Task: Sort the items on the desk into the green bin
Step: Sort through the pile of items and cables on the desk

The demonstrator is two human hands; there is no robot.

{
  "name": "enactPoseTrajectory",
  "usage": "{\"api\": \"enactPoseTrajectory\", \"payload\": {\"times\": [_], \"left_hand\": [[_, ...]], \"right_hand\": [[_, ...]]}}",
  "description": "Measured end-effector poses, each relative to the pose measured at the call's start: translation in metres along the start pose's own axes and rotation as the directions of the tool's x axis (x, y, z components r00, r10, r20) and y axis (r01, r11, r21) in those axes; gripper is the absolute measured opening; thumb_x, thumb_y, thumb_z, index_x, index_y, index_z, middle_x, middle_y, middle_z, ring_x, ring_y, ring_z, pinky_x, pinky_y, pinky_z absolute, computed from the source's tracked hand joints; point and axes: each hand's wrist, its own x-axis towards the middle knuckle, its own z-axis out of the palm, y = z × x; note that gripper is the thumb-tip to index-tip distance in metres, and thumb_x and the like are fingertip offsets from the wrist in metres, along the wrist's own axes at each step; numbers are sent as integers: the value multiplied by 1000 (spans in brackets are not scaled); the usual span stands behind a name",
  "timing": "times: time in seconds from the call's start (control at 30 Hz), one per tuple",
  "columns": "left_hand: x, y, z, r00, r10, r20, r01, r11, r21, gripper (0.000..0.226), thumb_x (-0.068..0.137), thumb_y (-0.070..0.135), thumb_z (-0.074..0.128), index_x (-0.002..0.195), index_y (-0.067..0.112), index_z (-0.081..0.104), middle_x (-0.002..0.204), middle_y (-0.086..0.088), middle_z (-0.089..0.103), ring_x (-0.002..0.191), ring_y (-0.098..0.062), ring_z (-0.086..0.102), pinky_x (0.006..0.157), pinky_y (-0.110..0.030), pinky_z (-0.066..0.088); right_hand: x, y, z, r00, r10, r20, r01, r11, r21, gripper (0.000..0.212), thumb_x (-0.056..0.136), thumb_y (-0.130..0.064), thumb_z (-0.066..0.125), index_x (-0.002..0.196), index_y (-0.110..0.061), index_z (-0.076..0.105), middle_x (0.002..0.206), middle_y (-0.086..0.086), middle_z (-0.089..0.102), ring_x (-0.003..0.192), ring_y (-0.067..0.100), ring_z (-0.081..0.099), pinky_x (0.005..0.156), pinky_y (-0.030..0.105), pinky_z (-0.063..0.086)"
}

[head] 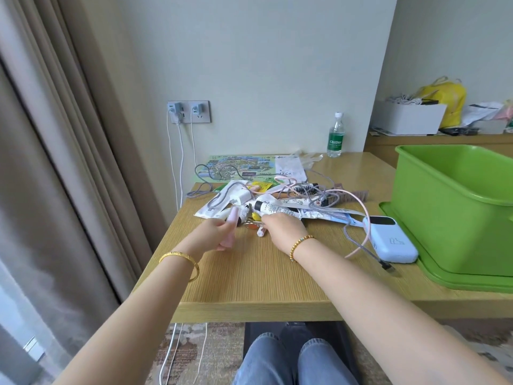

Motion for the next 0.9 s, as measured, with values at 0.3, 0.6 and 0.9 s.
{"api": "enactPoseTrajectory", "payload": {"times": [0.3, 0.6, 0.9], "left_hand": [[11, 15, 3, 981, -78, -180, -7, 901, -433, 21, 92, 36, 51, 84, 18, 56, 93, -9, 61, 80, -19, 64, 78, -33, 57], [8, 76, 26, 948, -13, -319, -142, 877, -458, 33, 93, 45, 41, 80, 18, 56, 72, 1, 52, 47, -13, 40, 47, -22, 37], [-1, 209, 124, 963, 236, -128, -268, 846, -461, 23, 99, 34, 28, 100, 12, 36, 61, 1, 33, 36, -8, 29, 38, -13, 25]], "right_hand": [[7, 1, -23, 917, 393, 67, -309, 593, 744, 17, 100, -23, 29, 98, -13, 44, 80, -2, 51, 68, 12, 50, 57, 28, 37], [-9, 12, -92, 832, 534, 150, -43, -207, 977, 29, 103, -20, 19, 123, -2, 31, 114, 24, 63, 89, 30, 67, 76, 33, 54], [-71, 95, -205, 532, 827, -180, 252, 48, 966, 13, 101, -16, 23, 94, -12, 32, 110, 21, 55, 96, 36, 62, 70, 35, 58]]}}
